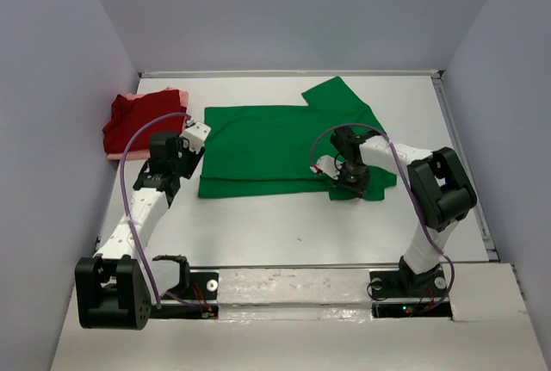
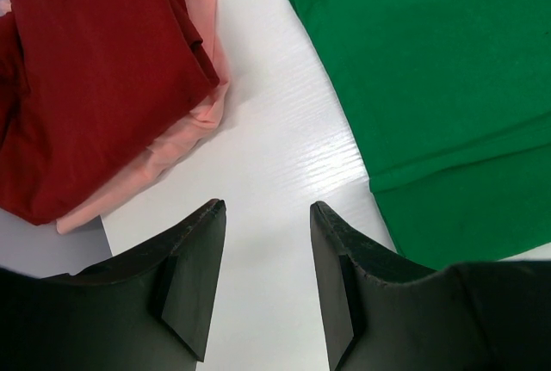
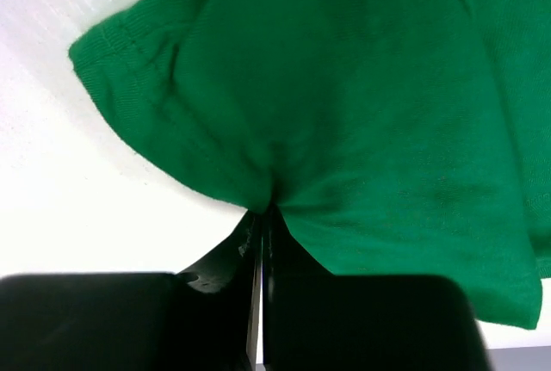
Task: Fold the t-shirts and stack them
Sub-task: Fold the flattened T-shirt at the center of the board.
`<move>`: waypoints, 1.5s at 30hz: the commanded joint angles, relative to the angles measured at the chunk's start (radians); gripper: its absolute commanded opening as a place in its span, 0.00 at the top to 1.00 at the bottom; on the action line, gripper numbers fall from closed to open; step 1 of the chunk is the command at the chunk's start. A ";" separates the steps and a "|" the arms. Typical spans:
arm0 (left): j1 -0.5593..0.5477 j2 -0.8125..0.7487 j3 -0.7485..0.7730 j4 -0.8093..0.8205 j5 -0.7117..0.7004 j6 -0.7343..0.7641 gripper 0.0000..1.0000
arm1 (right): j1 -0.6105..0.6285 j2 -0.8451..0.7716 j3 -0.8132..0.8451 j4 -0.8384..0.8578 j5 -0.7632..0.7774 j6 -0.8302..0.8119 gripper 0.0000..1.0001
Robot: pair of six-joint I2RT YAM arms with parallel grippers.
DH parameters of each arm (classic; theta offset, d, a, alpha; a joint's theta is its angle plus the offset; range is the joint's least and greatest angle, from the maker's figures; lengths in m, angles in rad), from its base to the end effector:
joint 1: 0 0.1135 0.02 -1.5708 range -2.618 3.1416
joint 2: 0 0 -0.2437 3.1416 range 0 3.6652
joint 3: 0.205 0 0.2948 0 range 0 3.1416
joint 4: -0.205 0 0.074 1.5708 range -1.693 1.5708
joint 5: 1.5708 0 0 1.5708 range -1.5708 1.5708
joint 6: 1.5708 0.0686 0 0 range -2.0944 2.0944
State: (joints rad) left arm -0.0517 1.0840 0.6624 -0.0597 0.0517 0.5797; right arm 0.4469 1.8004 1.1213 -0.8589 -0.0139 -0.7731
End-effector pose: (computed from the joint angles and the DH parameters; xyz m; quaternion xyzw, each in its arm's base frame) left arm 0.3196 -0.0201 0.1996 0.2782 0.8086 0.1138 0.5059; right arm 0.3084 0.1488 0.0737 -0.5729 0.8195 0.0042 0.0173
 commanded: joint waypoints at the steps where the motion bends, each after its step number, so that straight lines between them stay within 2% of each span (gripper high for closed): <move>1: 0.004 -0.018 -0.006 0.018 0.013 0.012 0.44 | -0.004 0.102 -0.046 0.182 -0.006 -0.008 1.00; 5: 0.004 -0.019 -0.003 0.018 0.013 0.014 0.44 | -0.004 0.086 -0.020 0.152 -0.001 -0.009 1.00; 13: 0.003 -0.019 0.009 0.015 0.023 0.011 0.44 | -0.004 -0.012 0.084 -0.014 -0.067 -0.017 1.00; 21: 0.003 -0.045 -0.006 0.015 0.022 0.017 0.44 | -0.004 -0.032 0.192 -0.097 -0.074 -0.011 1.00; 45: 0.003 -0.055 -0.009 0.006 0.020 0.019 0.44 | -0.004 -0.033 0.288 -0.094 0.009 -0.012 1.00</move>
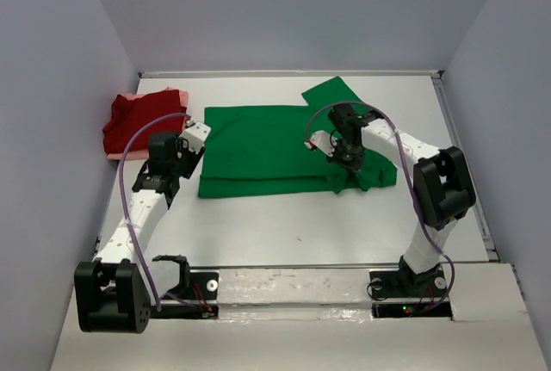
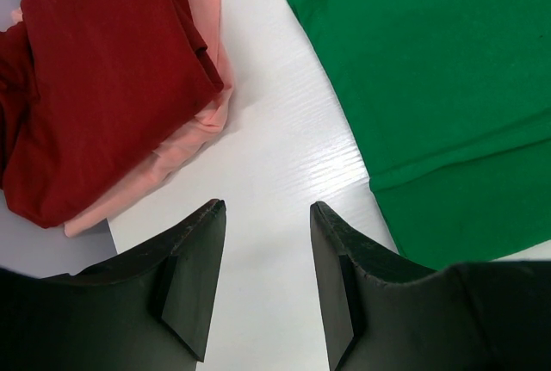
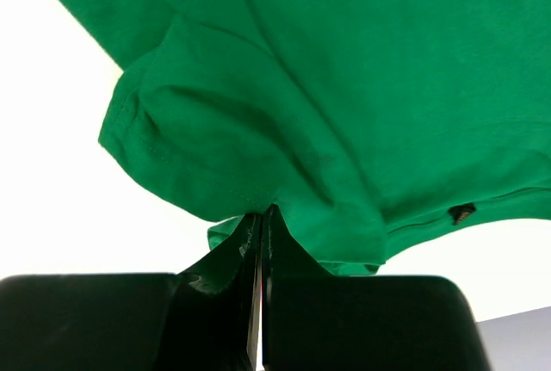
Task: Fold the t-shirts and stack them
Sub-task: Fold the flattened T-shirt at the center of the board.
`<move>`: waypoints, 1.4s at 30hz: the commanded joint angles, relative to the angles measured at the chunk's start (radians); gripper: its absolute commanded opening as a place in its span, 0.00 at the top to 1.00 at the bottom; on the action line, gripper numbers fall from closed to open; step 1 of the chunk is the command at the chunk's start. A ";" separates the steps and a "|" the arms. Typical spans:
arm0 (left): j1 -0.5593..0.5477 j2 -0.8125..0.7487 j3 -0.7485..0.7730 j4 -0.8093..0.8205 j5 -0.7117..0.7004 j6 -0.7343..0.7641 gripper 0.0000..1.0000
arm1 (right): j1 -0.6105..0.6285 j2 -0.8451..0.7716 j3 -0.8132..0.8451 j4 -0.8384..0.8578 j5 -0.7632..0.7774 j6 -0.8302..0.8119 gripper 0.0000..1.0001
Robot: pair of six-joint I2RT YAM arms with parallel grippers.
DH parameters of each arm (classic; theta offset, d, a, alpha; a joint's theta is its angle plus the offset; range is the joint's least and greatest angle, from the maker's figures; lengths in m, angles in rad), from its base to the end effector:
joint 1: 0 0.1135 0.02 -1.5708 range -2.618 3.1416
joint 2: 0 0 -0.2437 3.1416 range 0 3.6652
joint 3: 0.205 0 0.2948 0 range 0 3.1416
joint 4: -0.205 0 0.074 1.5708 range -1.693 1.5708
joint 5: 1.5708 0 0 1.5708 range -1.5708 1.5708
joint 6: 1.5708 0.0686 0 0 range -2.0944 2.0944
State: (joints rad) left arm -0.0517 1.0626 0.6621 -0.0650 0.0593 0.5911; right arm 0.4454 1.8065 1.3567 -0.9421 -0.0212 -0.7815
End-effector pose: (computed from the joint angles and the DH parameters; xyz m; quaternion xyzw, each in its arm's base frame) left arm 0.3173 -0.0205 0.2052 0.2835 0.8023 0.1155 0.5125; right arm 0.3498 0.1686 0.1387 -0.5741 0.8138 -0.0045 0.0898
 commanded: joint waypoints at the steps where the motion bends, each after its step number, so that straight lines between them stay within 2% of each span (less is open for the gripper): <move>1: 0.003 -0.033 -0.009 0.011 0.013 0.006 0.44 | -0.002 -0.038 0.062 -0.011 0.017 -0.005 1.00; 12: 0.003 -0.041 -0.019 0.011 0.008 0.007 0.44 | -0.002 0.017 0.107 0.043 0.109 0.002 1.00; 42: 0.003 -0.018 -0.039 0.030 0.010 0.012 0.44 | -0.020 0.192 0.271 0.118 0.178 -0.016 1.00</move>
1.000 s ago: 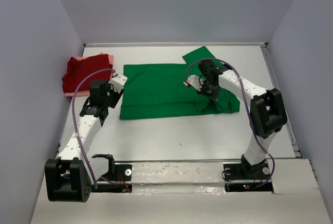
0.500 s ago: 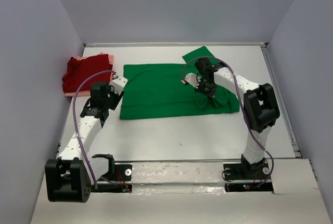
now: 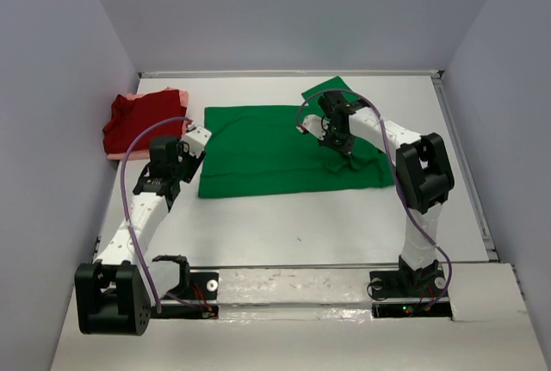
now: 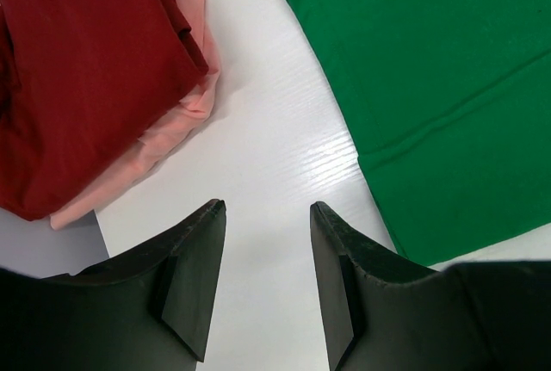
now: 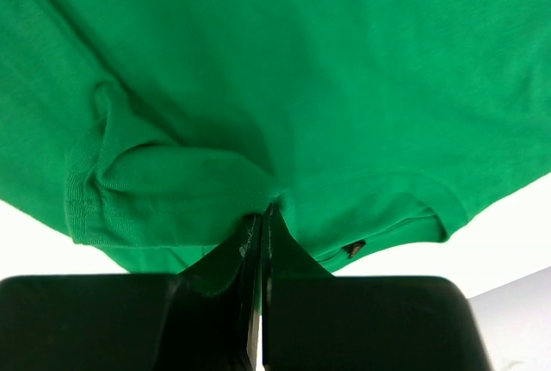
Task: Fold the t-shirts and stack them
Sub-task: Fold the flattened T-shirt at the center of the board.
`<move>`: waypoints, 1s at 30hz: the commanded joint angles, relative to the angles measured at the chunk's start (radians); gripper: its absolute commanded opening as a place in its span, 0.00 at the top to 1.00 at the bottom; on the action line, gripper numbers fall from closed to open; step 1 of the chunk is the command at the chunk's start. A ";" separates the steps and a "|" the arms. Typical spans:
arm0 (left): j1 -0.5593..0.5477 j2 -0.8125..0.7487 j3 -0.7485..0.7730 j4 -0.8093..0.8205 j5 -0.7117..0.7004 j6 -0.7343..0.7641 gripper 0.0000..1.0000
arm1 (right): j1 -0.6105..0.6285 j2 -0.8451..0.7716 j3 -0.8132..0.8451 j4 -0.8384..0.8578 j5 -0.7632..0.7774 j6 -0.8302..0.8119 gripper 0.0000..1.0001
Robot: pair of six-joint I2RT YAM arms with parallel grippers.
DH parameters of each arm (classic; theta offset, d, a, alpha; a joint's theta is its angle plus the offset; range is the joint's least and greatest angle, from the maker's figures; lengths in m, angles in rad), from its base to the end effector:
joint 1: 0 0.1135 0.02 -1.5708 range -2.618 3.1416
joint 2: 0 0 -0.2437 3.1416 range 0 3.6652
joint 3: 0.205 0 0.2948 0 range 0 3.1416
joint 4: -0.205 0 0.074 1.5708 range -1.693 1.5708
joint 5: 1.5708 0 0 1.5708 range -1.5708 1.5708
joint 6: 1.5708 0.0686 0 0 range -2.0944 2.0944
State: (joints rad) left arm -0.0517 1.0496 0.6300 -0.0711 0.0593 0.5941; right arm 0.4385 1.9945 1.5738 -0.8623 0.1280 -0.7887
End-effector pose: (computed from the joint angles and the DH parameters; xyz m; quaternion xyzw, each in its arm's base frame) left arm 0.3117 -0.0202 0.1949 0.2865 0.8082 0.1132 0.5020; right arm 0.4098 0.1825 0.1364 -0.5612 0.8128 -0.0873 0.1299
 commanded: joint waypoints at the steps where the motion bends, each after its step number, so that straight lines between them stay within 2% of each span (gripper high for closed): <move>1: 0.003 -0.003 -0.007 0.036 0.010 0.010 0.44 | -0.014 0.009 0.060 0.040 0.033 -0.009 1.00; 18: 0.003 0.023 -0.016 0.051 0.010 0.010 0.44 | -0.032 0.084 0.065 0.106 0.082 -0.023 1.00; 19: 0.003 0.024 -0.019 0.051 0.010 0.012 0.44 | -0.032 0.087 0.063 0.108 0.084 -0.024 0.98; 20: 0.003 0.023 -0.021 0.051 0.010 0.012 0.44 | -0.032 0.089 0.061 0.109 0.084 -0.024 0.81; 25: 0.003 0.020 -0.023 0.054 0.014 0.007 0.44 | -0.032 0.079 0.054 0.141 0.088 -0.026 0.40; 26: 0.003 0.020 -0.021 0.053 0.014 0.006 0.44 | -0.032 0.076 0.054 0.150 0.090 -0.026 0.22; 27: 0.003 0.020 -0.019 0.053 0.013 0.006 0.44 | -0.032 0.072 0.057 0.164 0.091 -0.027 0.13; 30: 0.003 0.013 -0.018 0.050 0.016 0.003 0.44 | -0.032 0.056 0.077 0.172 0.091 -0.026 0.09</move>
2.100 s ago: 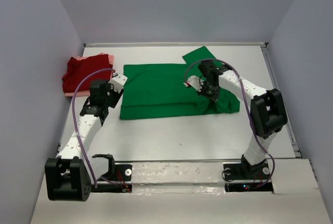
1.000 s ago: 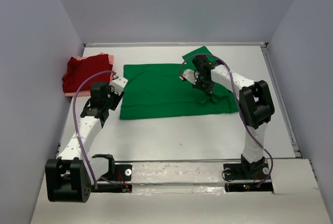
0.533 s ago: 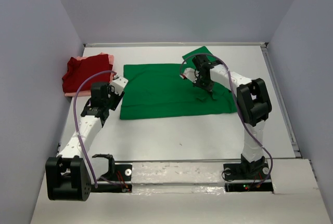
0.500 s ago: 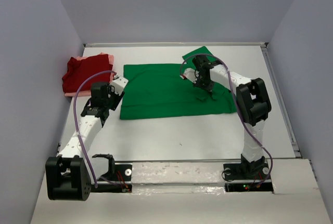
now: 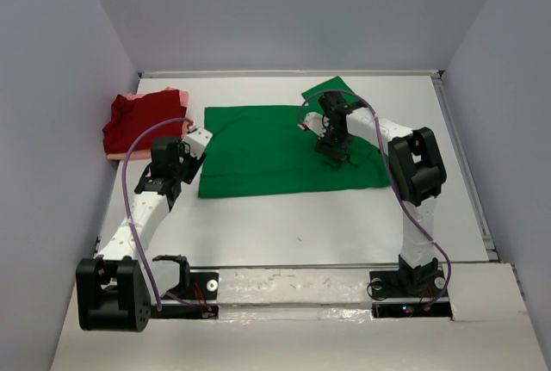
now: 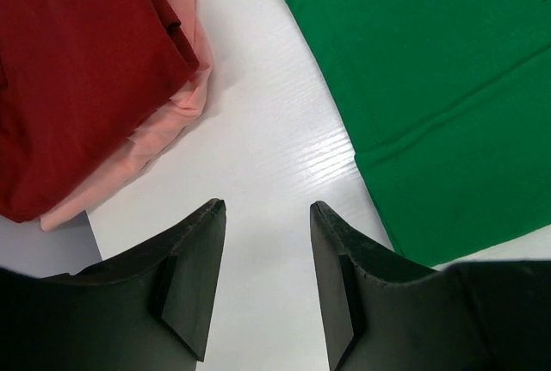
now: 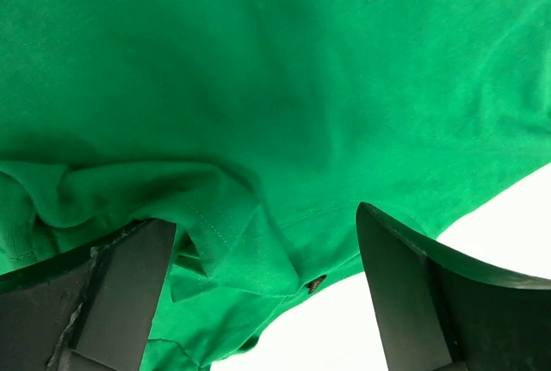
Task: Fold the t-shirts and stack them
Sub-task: Fold the flattened T-shirt at the center of the board.
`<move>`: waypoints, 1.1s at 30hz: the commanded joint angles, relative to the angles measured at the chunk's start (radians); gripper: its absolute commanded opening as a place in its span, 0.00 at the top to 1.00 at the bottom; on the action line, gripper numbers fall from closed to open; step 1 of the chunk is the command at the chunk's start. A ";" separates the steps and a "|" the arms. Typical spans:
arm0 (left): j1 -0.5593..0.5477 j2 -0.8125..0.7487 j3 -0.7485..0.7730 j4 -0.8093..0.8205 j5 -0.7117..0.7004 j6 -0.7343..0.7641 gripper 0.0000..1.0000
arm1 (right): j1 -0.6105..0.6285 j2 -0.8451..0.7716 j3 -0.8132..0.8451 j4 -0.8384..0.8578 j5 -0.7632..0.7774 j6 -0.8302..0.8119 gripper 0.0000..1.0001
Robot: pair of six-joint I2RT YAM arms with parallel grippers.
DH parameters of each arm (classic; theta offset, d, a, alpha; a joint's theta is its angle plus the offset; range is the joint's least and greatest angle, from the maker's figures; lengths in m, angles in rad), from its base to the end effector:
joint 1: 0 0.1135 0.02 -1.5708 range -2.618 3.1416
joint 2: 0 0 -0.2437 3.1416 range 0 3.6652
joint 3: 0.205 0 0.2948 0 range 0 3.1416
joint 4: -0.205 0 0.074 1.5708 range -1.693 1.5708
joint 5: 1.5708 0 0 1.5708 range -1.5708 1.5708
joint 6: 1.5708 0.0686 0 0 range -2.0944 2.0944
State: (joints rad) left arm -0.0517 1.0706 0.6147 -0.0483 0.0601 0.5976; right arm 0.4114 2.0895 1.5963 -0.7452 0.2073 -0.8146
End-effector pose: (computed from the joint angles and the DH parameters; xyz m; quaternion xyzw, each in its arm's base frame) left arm 0.3128 -0.0203 0.1853 0.2890 0.8109 0.1121 0.4963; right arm 0.4360 0.1748 0.1079 -0.5503 0.8122 -0.1329 0.1408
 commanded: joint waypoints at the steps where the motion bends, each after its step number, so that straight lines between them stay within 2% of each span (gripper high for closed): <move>1: 0.001 -0.008 -0.003 0.027 0.015 -0.001 0.44 | -0.005 -0.042 0.059 0.064 0.018 0.000 0.09; 14: 0.001 -0.043 -0.004 0.010 0.026 -0.009 0.44 | -0.014 -0.114 0.013 0.239 0.148 -0.044 0.08; 23: 0.001 -0.060 -0.007 0.004 0.024 0.001 0.44 | -0.023 -0.134 0.054 0.276 0.170 -0.023 0.07; 30: 0.003 -0.075 -0.006 0.004 0.046 -0.010 0.44 | -0.052 -0.192 0.010 0.293 0.202 -0.043 0.07; 33: 0.001 -0.074 -0.006 0.008 0.061 -0.009 0.44 | -0.086 -0.216 -0.018 0.352 0.189 -0.023 0.07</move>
State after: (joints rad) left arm -0.0521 1.0256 0.6147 -0.0574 0.0868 0.5961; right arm 0.3687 1.9491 1.6005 -0.4904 0.3779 -0.8471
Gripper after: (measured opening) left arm 0.560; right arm 0.925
